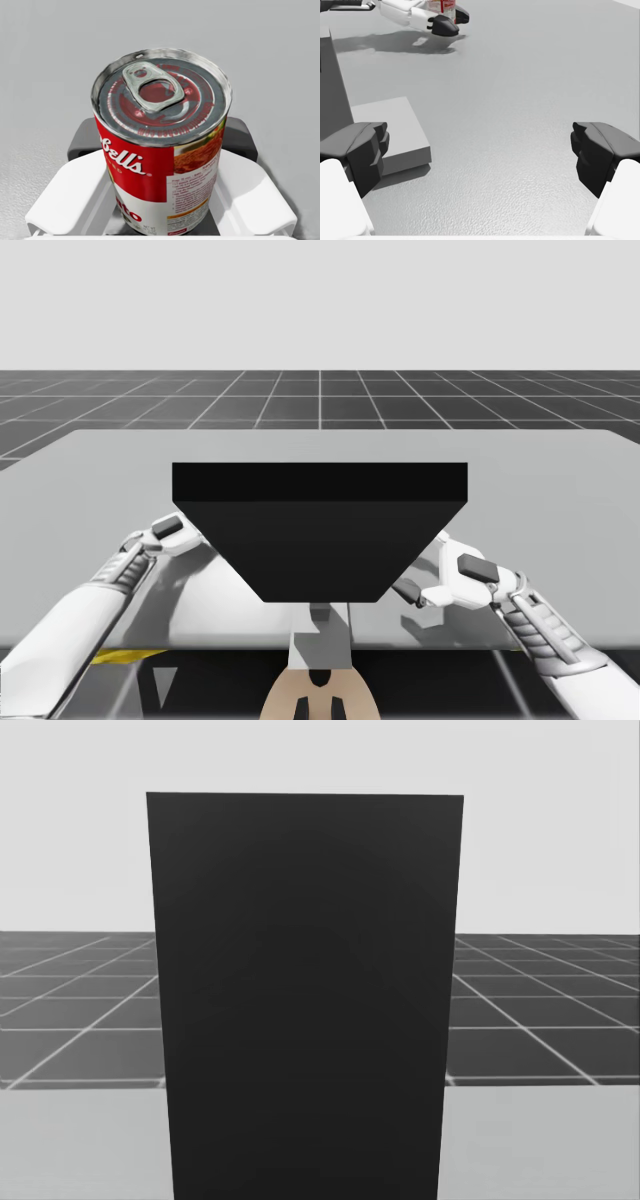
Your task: Reach around the screen and pick up the object behind it.
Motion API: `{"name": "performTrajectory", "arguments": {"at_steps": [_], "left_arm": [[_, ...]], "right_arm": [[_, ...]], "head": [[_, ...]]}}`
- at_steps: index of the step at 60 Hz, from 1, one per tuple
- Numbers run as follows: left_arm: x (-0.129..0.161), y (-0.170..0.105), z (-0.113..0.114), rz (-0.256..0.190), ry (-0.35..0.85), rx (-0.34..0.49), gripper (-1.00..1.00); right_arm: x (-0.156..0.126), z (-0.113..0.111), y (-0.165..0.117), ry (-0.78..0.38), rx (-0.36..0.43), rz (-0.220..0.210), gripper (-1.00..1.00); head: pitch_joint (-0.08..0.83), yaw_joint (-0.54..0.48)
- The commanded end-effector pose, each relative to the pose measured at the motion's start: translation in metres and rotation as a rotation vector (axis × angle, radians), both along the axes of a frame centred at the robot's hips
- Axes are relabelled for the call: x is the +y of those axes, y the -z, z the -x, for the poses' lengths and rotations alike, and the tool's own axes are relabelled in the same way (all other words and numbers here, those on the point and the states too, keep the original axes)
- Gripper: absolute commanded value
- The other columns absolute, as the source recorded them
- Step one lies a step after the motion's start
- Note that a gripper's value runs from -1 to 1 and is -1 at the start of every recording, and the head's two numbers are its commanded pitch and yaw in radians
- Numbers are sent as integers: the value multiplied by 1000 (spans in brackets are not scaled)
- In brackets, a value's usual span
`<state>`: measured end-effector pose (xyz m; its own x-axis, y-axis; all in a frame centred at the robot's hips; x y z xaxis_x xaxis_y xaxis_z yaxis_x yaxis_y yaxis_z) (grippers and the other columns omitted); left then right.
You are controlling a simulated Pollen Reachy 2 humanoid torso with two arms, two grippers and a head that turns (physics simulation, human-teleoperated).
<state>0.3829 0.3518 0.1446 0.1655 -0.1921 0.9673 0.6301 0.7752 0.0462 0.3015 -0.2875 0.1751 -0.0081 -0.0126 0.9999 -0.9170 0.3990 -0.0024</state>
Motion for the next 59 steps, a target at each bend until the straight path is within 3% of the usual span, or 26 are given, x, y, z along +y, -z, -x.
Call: {"name": "performTrajectory", "arguments": {"at_steps": [1,14,29,42,47,51,59], "left_arm": [[46,-27,3,6,-95,-68,1000],[76,-52,5,24,-168,-117,1000],[93,-107,-10,16,-226,-211,1000],[84,-156,-19,22,-246,-303,1000],[76,-167,-19,3,-265,-346,1000],[70,-180,-18,11,-283,-392,1000],[57,-218,-13,71,-325,-514,1000]], "right_arm": [[0,0,0,0,-1,-1,-1000],[0,0,0,-1,-3,1,-1000],[-2,-2,-1,11,-22,0,-1000],[-4,-4,-2,39,-62,-1,-1000],[-7,-6,-3,52,-72,-8,-1000],[-9,-8,-4,72,-76,-20,-1000],[-14,-18,-4,152,-67,-40,-1000]], "head": [[33,-28],[30,-28],[30,-32],[30,-32],[29,-33],[29,-32],[31,-28]]}}
